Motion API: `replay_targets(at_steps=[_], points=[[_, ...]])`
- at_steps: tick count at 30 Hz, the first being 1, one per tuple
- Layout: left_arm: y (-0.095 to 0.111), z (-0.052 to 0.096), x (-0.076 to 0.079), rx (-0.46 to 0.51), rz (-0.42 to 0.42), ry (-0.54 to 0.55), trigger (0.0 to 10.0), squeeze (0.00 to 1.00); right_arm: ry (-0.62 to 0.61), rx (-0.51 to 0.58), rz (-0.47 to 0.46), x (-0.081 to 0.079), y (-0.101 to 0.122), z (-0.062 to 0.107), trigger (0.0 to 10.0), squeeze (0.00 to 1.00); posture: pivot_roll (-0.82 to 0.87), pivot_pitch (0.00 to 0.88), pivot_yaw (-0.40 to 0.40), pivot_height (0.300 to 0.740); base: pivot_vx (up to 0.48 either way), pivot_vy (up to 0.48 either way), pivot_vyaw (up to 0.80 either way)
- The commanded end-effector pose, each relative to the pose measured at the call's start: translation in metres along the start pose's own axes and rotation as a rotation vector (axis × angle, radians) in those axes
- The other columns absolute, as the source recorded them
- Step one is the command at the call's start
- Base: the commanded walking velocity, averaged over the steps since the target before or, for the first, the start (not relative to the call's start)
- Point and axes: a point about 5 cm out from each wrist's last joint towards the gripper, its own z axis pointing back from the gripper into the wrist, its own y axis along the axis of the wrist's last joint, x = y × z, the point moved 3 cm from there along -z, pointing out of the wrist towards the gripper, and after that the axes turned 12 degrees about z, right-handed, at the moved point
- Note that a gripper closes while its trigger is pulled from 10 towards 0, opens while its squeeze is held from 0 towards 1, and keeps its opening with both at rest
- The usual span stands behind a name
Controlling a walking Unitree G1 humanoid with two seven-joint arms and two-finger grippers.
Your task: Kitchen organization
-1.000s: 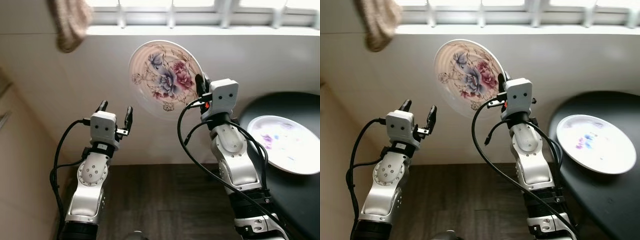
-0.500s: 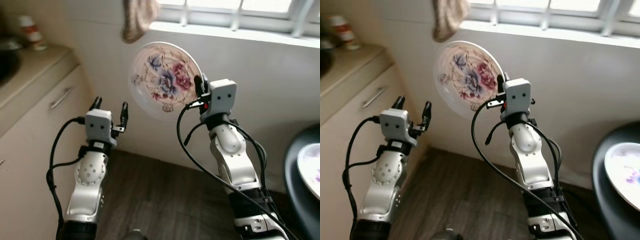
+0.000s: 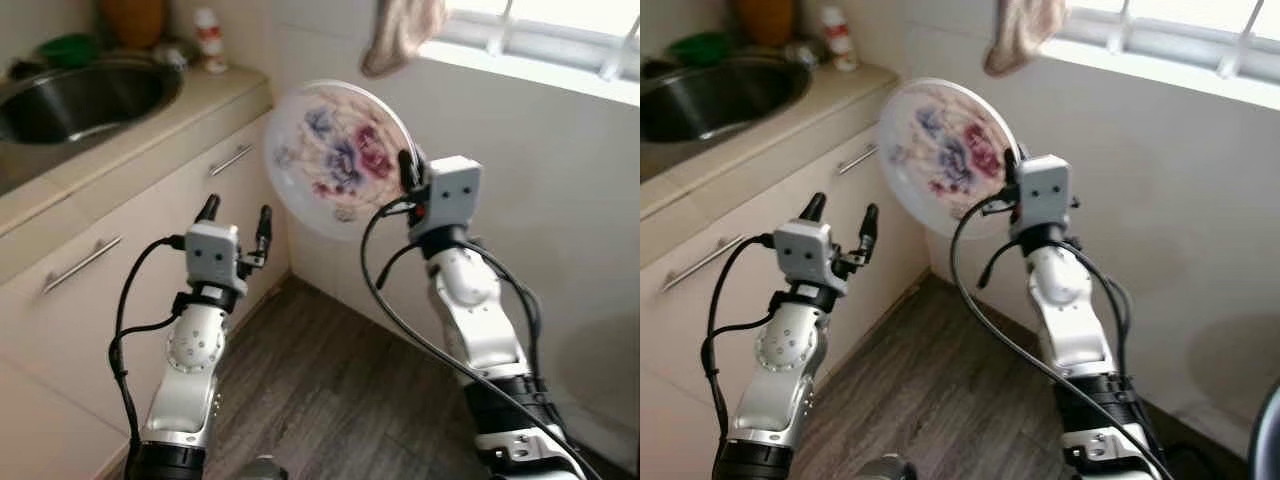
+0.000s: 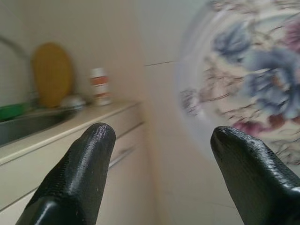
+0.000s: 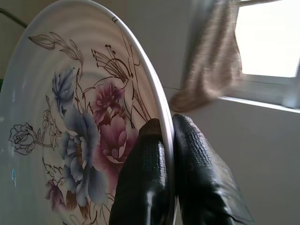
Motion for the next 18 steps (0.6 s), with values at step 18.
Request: replay_targets(at_steps=[18], points=[[0.0025,0.0008,-0.0057,0.020,-0.007,0.019,10.0,0.00,-0.001,0.103,0.009,-0.0053,0.0229,-0.0102,0.0,0.00,-0.02,0.000,-0.026,0.740,0.000,0.000,0.80]])
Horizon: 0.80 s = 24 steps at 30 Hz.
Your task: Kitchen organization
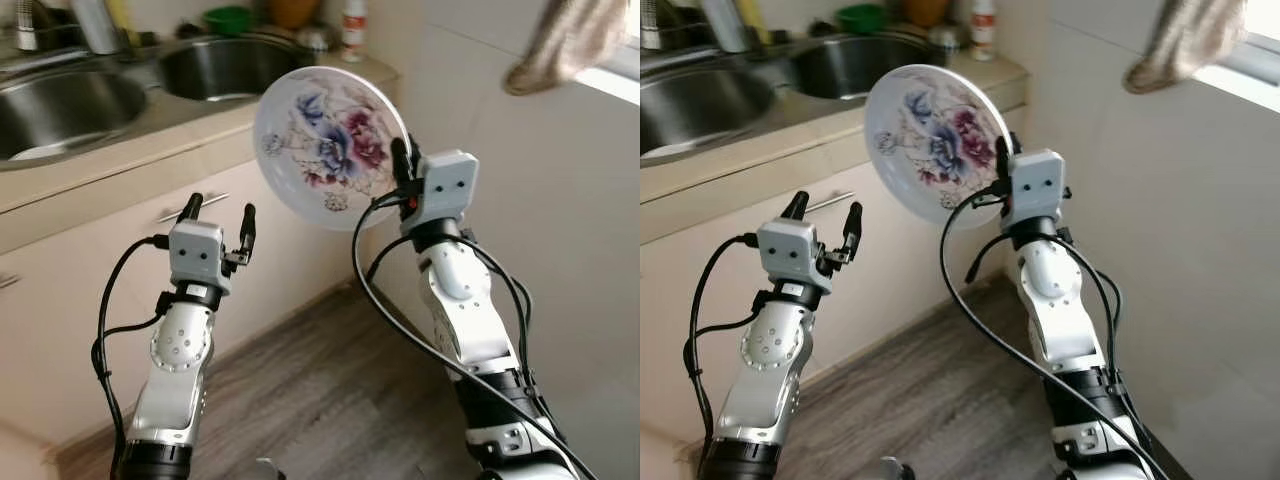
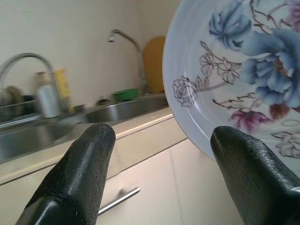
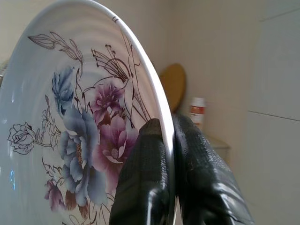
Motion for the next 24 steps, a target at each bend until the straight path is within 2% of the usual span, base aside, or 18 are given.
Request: replay_targets(at_steps=[1,2,3,10,13,18,24], points=[[0.0017,-0.0005,0.0044,0.008,0.006,-0.012,10.0,0.00,-0.046,0.025,0.000,0.0108,0.0065,-0.0051,1.8,0.00,-0.02,0.000,-0.026,0.740,0.000,0.000,0.00],[0.0019,-0.0006,0.0045,0.010,0.006,-0.013,10.0,0.00,-0.047,0.023,-0.002,0.0113,0.0062,-0.0059,7.3,0.00,-0.02,0.000,-0.026,0.740,0.000,0.000,0.00],[0.0019,-0.0006,0.0045,0.011,0.006,-0.014,10.0,0.00,-0.048,0.021,-0.002,0.0116,0.0059,-0.0065,10.0,0.00,-0.02,0.000,-0.027,0.740,0.000,0.000,0.00],[0.0024,-0.0006,0.0046,0.016,0.007,-0.018,10.0,0.00,-0.026,0.019,0.023,0.0084,0.0054,-0.0085,10.0,0.00,-0.02,0.000,-0.025,0.740,0.104,0.000,0.00],[0.0024,-0.0005,0.0047,0.016,0.006,-0.021,10.0,0.00,-0.001,0.021,0.046,0.0040,0.0057,-0.0085,10.0,0.00,-0.02,0.000,-0.023,0.740,0.247,0.000,0.80],[0.0025,-0.0006,0.0049,0.017,0.005,-0.023,10.0,0.00,-0.009,0.026,0.028,0.0038,0.0063,-0.0081,10.0,0.00,-0.02,0.000,-0.021,0.740,0.253,0.000,0.80],[0.0027,-0.0009,0.0057,0.018,0.005,-0.029,10.0,0.00,-0.042,0.015,0.006,0.0094,0.0043,-0.0100,10.0,0.00,-0.02,0.000,-0.019,0.740,0.256,0.000,0.08]])
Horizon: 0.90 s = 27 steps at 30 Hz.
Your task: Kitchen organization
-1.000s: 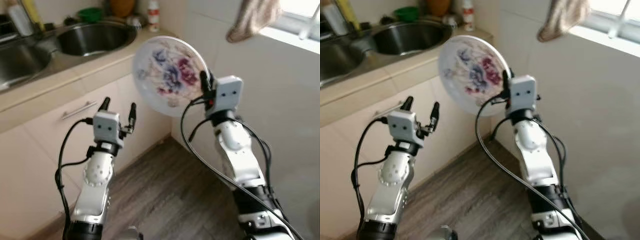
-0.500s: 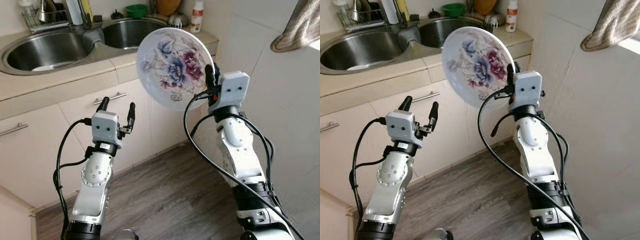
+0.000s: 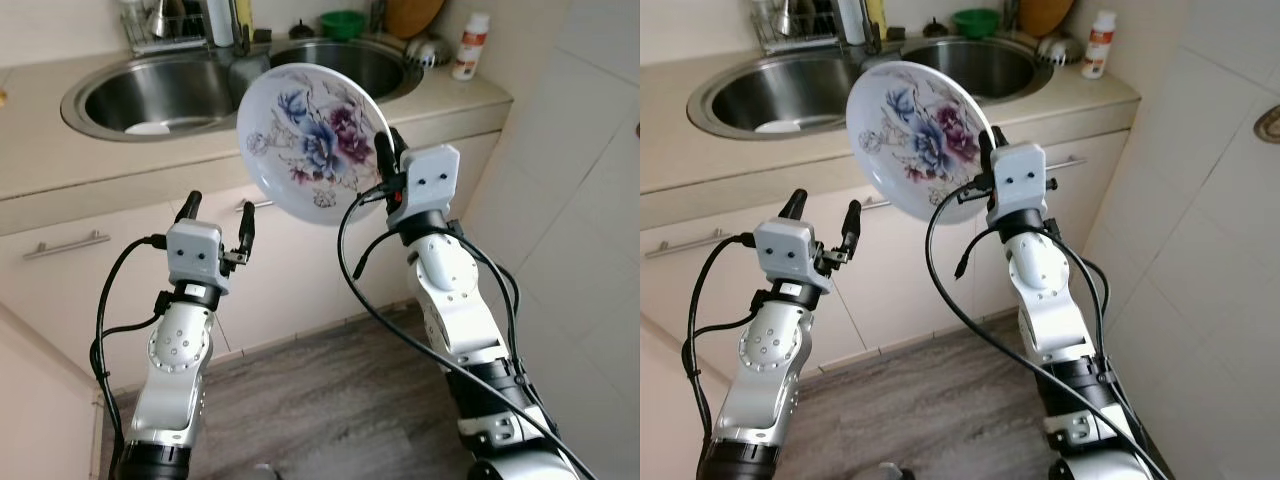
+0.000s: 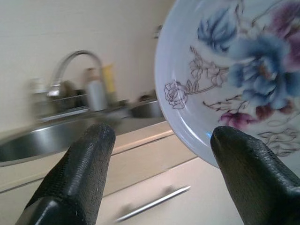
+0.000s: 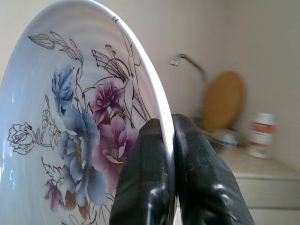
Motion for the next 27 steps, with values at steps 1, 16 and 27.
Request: replay_targets(at_steps=[1,16,27], points=[[0.0026,-0.0010,0.0003,0.010,-0.006,-0.012,10.0,0.00,-0.043,0.022,-0.018,0.0078,0.0057,-0.0039,10.0,0.00,-0.01,0.000,-0.019,0.740,0.000,0.000,0.00],[0.0042,-0.0024,0.0002,0.015,-0.007,-0.011,10.0,0.00,-0.047,0.045,0.034,0.0132,0.0098,-0.0075,10.0,0.00,-0.01,0.000,-0.021,0.740,0.217,0.000,0.23],[0.0039,-0.0028,0.0015,0.014,-0.004,-0.015,10.0,0.00,-0.077,0.042,0.007,0.0173,0.0088,-0.0082,10.0,0.00,-0.02,0.000,-0.020,0.740,0.265,0.000,0.15]])
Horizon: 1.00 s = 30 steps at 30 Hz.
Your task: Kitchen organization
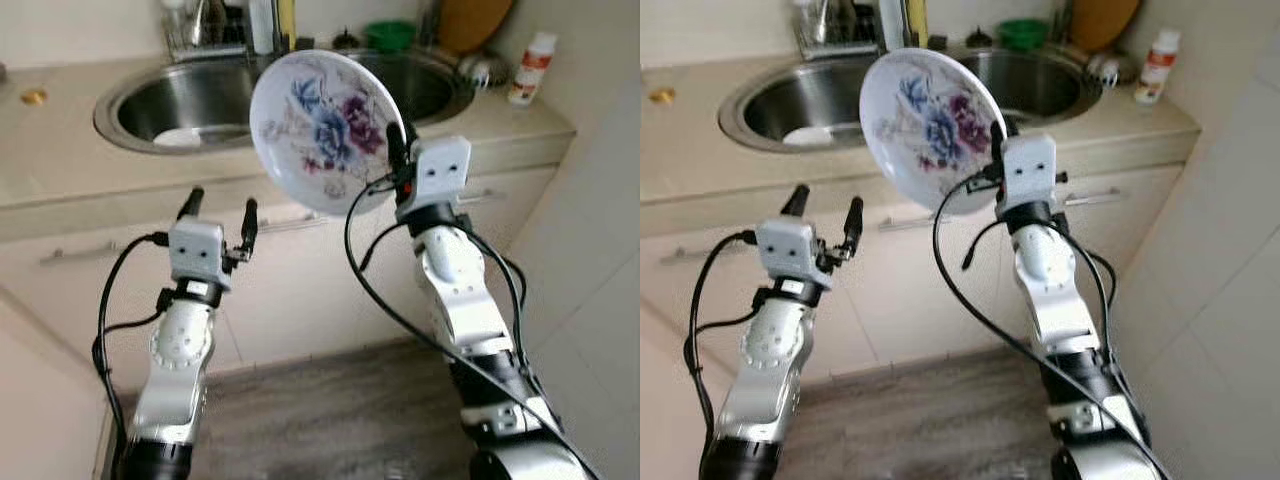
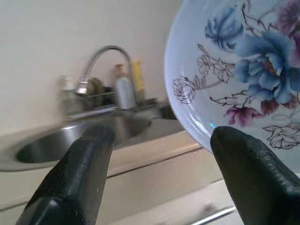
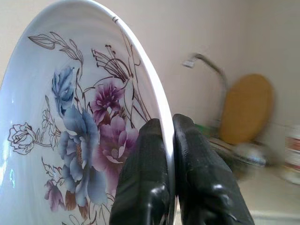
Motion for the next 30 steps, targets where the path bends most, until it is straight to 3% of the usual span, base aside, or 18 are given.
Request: replay_targets(at_steps=[1,23,28,30], points=[[0.002,0.000,-0.004,0.003,-0.010,0.001,10.0,0.00,-0.028,0.051,-0.008,0.005,0.012,-0.005,10.0,0.00,-0.01,0.000,-0.020,0.740,0.300,0.000,0.00],[0.002,-0.001,-0.003,0.004,-0.009,-0.001,10.0,0.00,-0.045,0.093,-0.014,0.011,0.023,-0.014,10.0,0.00,-0.01,0.000,-0.020,0.740,0.302,0.000,0.00],[0.003,-0.001,-0.003,0.004,-0.009,-0.003,10.0,0.00,-0.095,0.142,-0.163,0.021,0.041,-0.024,10.0,0.00,-0.01,0.000,-0.020,0.740,0.300,0.000,0.00],[0.003,-0.001,-0.003,0.003,-0.009,-0.004,10.0,0.00,-0.112,0.170,-0.182,0.025,0.049,-0.027,10.0,0.00,-0.01,0.000,-0.020,0.740,0.300,0.000,0.00]])
